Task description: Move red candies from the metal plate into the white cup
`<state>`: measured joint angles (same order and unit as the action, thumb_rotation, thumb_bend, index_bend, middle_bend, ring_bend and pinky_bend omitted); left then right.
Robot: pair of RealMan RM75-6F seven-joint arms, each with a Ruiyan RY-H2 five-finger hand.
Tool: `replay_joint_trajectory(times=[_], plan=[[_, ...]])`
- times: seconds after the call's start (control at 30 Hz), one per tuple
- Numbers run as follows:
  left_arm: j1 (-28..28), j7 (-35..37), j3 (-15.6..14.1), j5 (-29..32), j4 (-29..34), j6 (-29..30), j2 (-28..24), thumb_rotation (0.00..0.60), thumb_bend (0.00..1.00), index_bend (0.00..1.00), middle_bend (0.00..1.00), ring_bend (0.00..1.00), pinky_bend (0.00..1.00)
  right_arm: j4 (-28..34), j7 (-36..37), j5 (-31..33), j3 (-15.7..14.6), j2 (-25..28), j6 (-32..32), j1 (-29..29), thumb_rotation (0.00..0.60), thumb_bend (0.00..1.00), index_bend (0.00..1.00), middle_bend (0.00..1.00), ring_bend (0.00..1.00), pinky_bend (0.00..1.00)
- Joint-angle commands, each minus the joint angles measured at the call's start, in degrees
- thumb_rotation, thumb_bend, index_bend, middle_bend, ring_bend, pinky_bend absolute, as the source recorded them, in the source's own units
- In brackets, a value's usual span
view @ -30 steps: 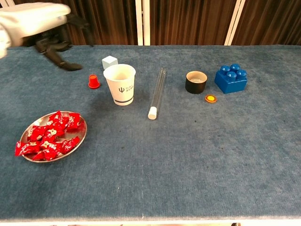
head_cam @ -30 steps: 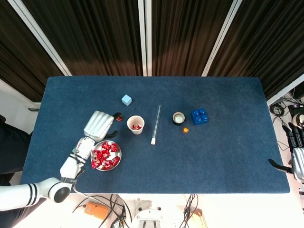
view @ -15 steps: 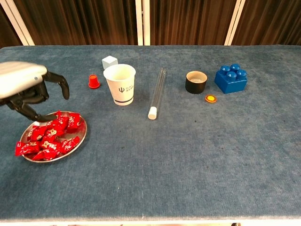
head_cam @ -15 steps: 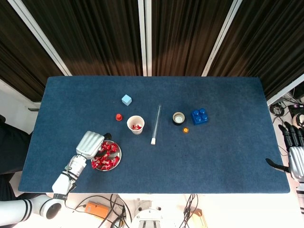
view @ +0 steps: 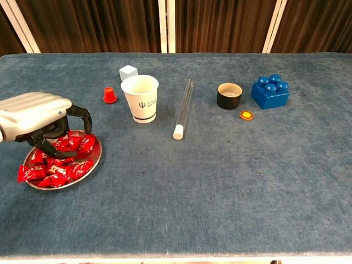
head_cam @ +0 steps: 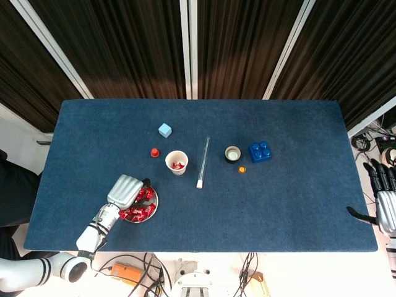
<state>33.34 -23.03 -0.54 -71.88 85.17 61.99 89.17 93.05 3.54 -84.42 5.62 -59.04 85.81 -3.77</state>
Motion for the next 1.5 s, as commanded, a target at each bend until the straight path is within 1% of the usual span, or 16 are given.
replay_joint_trajectory(times=[0.03,0.43,0.53,0.87,0.97,1.1,1.23,1.33,1.5], plan=[[-0.01,-0.31,0.32,0.41,-0.15,-0.49,0.22,0.6,0.2,0.41,0.96,0.86,0.9,-0.05,0.05,0.07,0.02,0.01,0.08,0.06,0.6,0.17,0.0,0.0,0.0,0.0],[-0.03,0.19,0.81,0.44,-0.44,-2.51,0.6,0.6,0.23,0.45,0.96,0.86,0.9,0.04,-0.22,0.35,0.08,0.0,-0.14,-0.01,0.6,0.17,0.0,0.0,0.0,0.0],[0.08,1.17,0.87,0.21,-0.63,-3.31,0.76,0.6,0.26,0.46,0.96,0.86,0.9,0.15,-0.35,0.4,0.06,0.0,-0.34,-0.1,0.6,0.17,0.0,0.0,0.0,0.0],[-0.11,2.46,1.14,-0.35,-1.39,-3.97,0.64,0.6,0.42,0.56,0.96,0.86,0.9,0.43,-0.69,0.68,0.12,0.04,-0.47,-0.13,0.6,0.17,0.0,0.0,0.0,0.0],[-0.19,3.85,1.38,-0.46,-0.87,-4.29,0.26,0.6,0.45,0.58,0.96,0.86,0.9,0.48,-0.73,0.61,0.14,0.02,-0.51,-0.21,0.6,0.17,0.0,0.0,0.0,0.0],[-0.2,6.1,2.05,-1.24,0.52,-4.13,-1.08,0.6,0.45,0.58,0.96,0.86,0.9,0.55,-0.81,0.55,0.18,0.0,-0.4,-0.23,0.6,0.17,0.0,0.0,0.0,0.0],[-0.11,6.69,2.92,-1.69,1.66,-3.48,-2.38,0.6,0.46,0.59,0.96,0.87,0.9,0.36,-0.52,0.57,0.15,-0.08,-0.34,-0.16,0.6,0.17,0.0,0.0,0.0,0.0],[-0.17,7.73,4.18,-2.06,3.08,-2.23,-3.52,0.6,0.46,0.6,0.96,0.87,0.9,0.15,-0.3,0.55,0.12,-0.09,-0.16,-0.03,0.6,0.17,0.0,0.0,0.0,0.0],[1.54,8.09,8.06,-2.26,6.2,-1.16,-5.43,0.6,0.46,0.6,0.96,0.87,0.9,-0.14,0.07,0.37,0.05,-0.18,0.24,0.2,0.6,0.17,0.0,0.0,0.0,0.0]])
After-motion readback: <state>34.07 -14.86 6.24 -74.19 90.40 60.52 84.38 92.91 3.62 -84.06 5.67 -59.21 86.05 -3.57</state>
